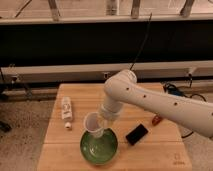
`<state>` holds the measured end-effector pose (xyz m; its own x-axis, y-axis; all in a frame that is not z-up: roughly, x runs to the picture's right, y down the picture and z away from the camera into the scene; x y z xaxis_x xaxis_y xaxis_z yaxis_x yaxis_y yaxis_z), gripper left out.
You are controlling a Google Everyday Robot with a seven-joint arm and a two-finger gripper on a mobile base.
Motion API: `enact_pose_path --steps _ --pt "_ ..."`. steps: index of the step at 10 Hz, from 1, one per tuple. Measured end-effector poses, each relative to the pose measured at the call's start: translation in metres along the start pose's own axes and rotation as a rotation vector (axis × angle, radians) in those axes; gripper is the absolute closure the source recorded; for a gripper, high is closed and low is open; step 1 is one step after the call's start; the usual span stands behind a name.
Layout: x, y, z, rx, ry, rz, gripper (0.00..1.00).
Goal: Place the ceramic cup in the ceramic bowl
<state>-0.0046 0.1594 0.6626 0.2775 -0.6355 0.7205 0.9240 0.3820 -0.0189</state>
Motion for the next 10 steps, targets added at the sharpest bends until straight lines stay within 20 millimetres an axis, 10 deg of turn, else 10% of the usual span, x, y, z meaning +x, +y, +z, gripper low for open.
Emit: enact_pose_path --steps 7,10 --pt "0.002 0.044 0.033 0.044 -0.085 0.080 0.24" --pt "0.002 0.049 0.036 0.051 -0.098 0.090 0.20"
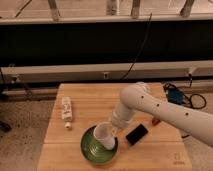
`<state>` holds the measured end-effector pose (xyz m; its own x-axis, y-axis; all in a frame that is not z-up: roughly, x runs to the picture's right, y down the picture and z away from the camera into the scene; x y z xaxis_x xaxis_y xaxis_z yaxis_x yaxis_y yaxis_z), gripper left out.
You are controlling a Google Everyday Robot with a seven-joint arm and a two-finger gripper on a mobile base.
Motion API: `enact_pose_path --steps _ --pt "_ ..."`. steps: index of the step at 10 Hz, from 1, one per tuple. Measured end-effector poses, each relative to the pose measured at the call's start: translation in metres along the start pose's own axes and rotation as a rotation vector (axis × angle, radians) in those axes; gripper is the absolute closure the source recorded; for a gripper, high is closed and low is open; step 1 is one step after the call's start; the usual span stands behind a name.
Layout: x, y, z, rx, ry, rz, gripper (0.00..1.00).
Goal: Place the ceramic cup in the ceramic bowl
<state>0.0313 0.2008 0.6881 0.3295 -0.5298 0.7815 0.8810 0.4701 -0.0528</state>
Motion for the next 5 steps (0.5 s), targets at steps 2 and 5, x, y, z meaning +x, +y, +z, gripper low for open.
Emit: enact_pose_path --steps 2,5 --pt "0.0017 0.0036 0.0002 0.002 0.001 0.010 0.20" --pt "0.0029 0.0020 0.0013 -0.011 0.001 0.012 0.35"
